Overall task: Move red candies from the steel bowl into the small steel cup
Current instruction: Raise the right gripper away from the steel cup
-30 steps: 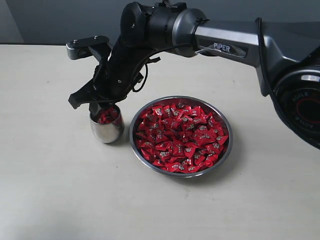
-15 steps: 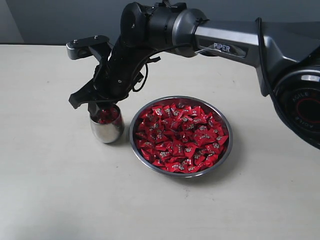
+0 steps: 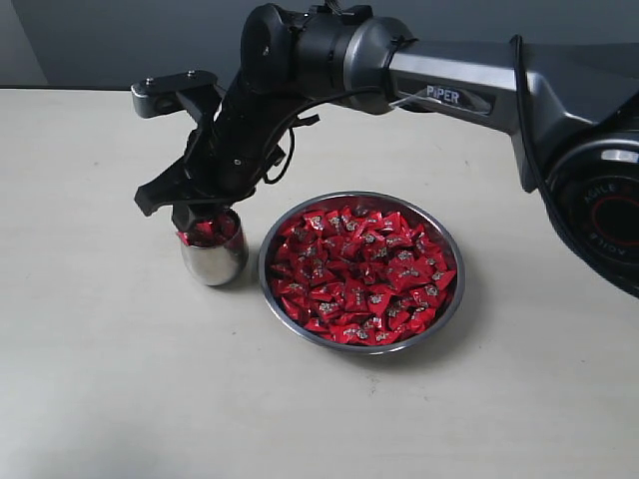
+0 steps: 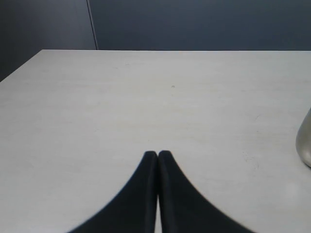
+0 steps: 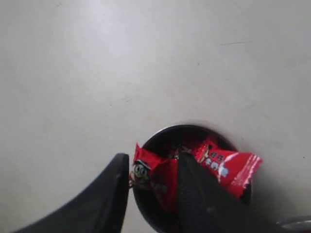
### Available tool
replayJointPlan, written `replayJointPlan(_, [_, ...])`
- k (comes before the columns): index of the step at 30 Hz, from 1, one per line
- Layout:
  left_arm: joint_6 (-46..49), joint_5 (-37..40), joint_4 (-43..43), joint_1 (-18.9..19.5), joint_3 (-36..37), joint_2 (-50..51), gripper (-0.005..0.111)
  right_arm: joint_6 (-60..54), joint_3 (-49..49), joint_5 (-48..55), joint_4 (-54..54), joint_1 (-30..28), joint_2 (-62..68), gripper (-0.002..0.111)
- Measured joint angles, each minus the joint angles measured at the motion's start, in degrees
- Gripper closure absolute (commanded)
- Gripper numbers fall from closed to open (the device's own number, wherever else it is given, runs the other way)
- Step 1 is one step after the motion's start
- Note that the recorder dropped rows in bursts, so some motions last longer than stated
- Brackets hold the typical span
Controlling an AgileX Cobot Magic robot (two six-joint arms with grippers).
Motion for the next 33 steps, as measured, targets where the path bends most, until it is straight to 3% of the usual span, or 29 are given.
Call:
replayJointPlan(23, [0.0, 0.0, 0.0, 0.0, 0.0, 0.0, 0.106, 1.9, -4.8, 1.7, 0.1, 0.0, 0.0, 0.075])
replayJointPlan(26, [0.0, 0.0, 0.0, 0.0, 0.0, 0.0, 0.106, 3.2, -4.9, 2.0, -1.1, 0.0, -0.2, 0.088])
replayJointPlan(29, [0.0, 0.0, 0.0, 0.0, 0.0, 0.0, 0.106, 4.0, -5.0, 1.6, -3.1, 0.0, -0.9, 0.109])
replayJointPlan(33, [0.0, 0.0, 0.0, 0.0, 0.0, 0.0, 0.106, 4.4, -5.0, -0.8, -5.6, 0.0, -3.3, 0.109])
